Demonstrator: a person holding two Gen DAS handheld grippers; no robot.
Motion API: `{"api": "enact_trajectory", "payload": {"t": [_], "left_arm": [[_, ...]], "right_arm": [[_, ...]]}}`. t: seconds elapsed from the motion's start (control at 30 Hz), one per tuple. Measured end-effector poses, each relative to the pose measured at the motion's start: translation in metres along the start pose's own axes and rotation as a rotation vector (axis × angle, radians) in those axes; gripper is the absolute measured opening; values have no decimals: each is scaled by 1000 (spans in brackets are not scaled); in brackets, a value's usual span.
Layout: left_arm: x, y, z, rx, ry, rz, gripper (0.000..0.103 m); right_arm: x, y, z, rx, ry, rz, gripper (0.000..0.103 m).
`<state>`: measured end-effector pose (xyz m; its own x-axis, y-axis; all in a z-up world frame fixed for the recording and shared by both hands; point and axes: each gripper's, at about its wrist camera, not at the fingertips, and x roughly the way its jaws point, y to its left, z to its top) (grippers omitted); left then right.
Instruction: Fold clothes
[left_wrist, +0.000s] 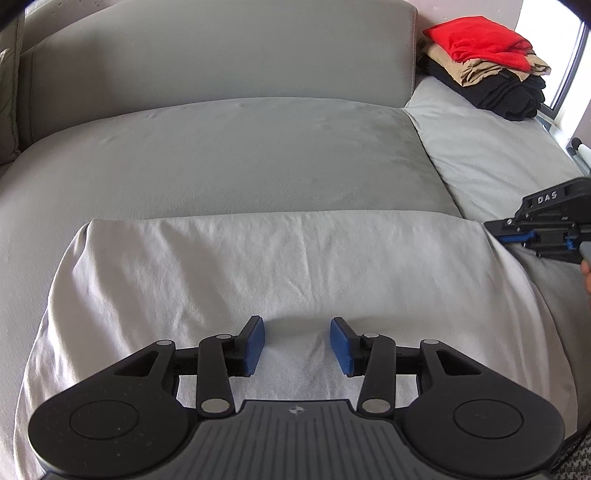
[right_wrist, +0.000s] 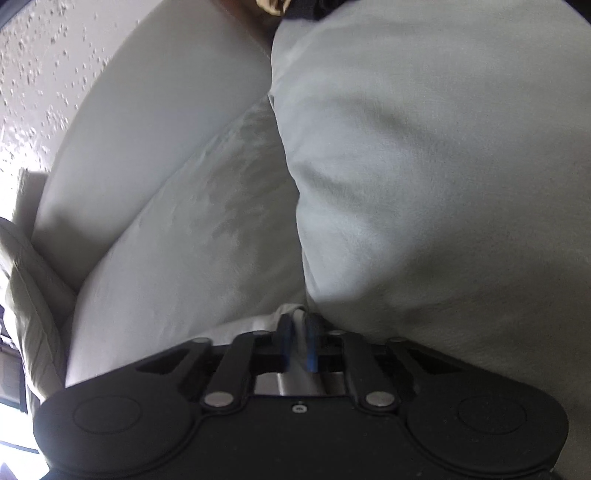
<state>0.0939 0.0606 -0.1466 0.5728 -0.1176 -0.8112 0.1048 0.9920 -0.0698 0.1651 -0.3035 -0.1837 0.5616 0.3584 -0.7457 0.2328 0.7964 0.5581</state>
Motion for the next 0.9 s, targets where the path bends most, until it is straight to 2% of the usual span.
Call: {"api": "enact_trajectory", "payload": {"t": [0.1, 0.17, 0.23, 0.33, 0.4, 0.6, 0.77, 0.83, 0.87, 0.9], "left_arm": [[0, 1, -1, -2, -2, 4, 45], [0, 0, -1, 0, -3, 10, 45], [0, -2, -2, 1, -5, 17, 45], [0, -3, -3, 6, -9, 23, 45], [0, -3, -3, 6, -11, 22, 45], [0, -2, -3, 5, -12, 22, 45], [1, -1, -3, 9, -13, 22, 46], [1, -1, -3, 10, -12, 22, 46], [1, -1, -3, 11, -12, 23, 46], [1, -2, -3, 13, -12, 26, 46]], "right_arm": [[-22, 4, -5, -24, -107, -39, 3], [-35, 8, -10, -62, -161, -105, 3], [-38, 14, -15, -121, -173, -154, 3], [-38, 18, -12, -144, -190, -171, 5], [-42, 10, -12, -96, -182, -129, 14], [-33, -8, -9, -28, -32, -49, 18], [-30, -5, -16, -86, 39, -39, 23], [-30, -1, -21, -147, 50, -46, 24], [-29, 3, -24, -187, 58, -70, 19], [-27, 8, -27, -254, 60, -141, 13]]}}
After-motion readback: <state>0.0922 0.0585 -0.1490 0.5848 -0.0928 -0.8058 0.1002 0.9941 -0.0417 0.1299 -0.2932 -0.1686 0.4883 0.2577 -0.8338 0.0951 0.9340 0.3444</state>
